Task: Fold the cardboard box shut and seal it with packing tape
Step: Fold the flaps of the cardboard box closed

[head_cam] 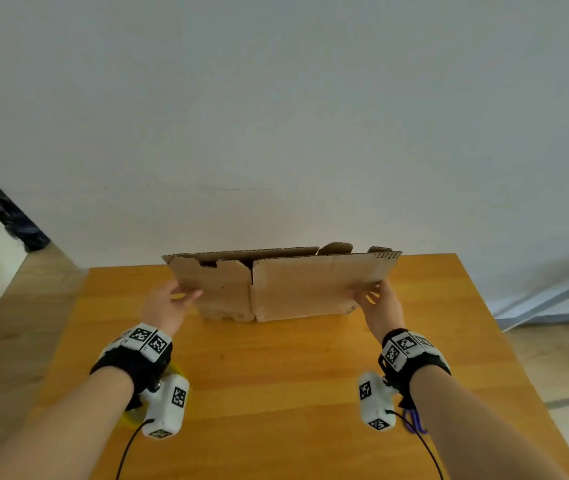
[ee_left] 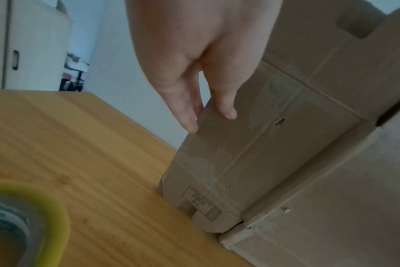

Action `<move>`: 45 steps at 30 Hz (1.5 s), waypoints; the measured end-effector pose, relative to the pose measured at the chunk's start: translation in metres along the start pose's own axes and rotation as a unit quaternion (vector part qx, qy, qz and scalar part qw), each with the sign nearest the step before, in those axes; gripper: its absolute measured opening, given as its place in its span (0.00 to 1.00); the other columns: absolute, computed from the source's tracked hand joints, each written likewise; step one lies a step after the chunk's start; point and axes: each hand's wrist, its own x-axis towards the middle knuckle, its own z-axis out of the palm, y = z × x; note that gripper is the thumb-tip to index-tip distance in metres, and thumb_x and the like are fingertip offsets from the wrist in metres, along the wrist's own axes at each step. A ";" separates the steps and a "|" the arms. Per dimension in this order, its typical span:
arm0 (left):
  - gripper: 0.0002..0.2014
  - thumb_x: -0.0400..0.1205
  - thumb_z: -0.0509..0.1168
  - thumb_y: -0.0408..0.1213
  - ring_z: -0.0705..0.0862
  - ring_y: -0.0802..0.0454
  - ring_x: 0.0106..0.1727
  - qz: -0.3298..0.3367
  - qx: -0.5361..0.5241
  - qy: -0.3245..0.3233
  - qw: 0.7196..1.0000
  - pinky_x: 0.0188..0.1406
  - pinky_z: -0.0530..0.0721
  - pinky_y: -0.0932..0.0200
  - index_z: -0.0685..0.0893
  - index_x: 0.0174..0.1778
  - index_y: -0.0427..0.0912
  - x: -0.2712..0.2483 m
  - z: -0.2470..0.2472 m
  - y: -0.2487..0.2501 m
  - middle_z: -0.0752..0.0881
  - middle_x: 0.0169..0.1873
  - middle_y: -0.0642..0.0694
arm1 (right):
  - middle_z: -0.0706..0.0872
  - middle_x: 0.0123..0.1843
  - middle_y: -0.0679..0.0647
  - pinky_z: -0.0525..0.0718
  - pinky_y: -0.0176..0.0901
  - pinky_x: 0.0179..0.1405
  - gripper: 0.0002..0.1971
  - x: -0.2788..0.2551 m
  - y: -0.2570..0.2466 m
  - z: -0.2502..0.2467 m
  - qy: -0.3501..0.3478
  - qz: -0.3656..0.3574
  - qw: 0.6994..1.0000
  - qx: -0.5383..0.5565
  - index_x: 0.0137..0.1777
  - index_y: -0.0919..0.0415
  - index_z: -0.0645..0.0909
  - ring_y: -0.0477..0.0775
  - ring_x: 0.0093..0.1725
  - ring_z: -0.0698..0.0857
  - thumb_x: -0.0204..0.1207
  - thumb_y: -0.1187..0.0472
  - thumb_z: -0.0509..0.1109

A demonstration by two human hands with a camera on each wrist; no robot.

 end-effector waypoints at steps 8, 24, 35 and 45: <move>0.23 0.81 0.64 0.38 0.82 0.46 0.60 -0.071 -0.239 -0.025 0.968 0.63 0.80 0.46 0.71 0.73 0.43 0.016 0.006 -0.004 0.79 0.67 0.42 | 0.81 0.68 0.55 0.81 0.55 0.60 0.20 0.014 -0.003 0.004 -0.017 -0.008 0.999 0.035 0.70 0.55 0.69 0.56 0.67 0.80 0.81 0.57 0.66; 0.15 0.87 0.54 0.38 0.82 0.39 0.62 -0.094 -0.370 -0.121 0.916 0.50 0.85 0.38 0.75 0.68 0.53 0.014 -0.003 0.019 0.82 0.62 0.44 | 0.79 0.69 0.54 0.81 0.51 0.60 0.24 -0.007 -0.018 0.014 -0.069 -0.046 0.995 0.058 0.75 0.50 0.64 0.55 0.68 0.79 0.81 0.55 0.65; 0.19 0.85 0.57 0.44 0.76 0.38 0.68 -0.087 -0.376 -0.161 0.908 0.51 0.82 0.42 0.75 0.71 0.46 0.016 -0.016 0.035 0.77 0.69 0.42 | 0.82 0.59 0.49 0.78 0.42 0.53 0.19 -0.021 -0.021 0.019 -0.081 -0.070 0.994 0.027 0.72 0.55 0.72 0.50 0.59 0.80 0.84 0.69 0.54; 0.23 0.76 0.63 0.53 0.73 0.40 0.58 -0.110 -0.373 -0.239 0.890 0.65 0.72 0.34 0.79 0.63 0.44 0.010 -0.029 0.030 0.76 0.57 0.37 | 0.87 0.52 0.54 0.81 0.50 0.62 0.17 -0.016 -0.045 0.007 -0.123 0.042 0.972 0.197 0.51 0.60 0.82 0.55 0.57 0.84 0.86 0.54 0.53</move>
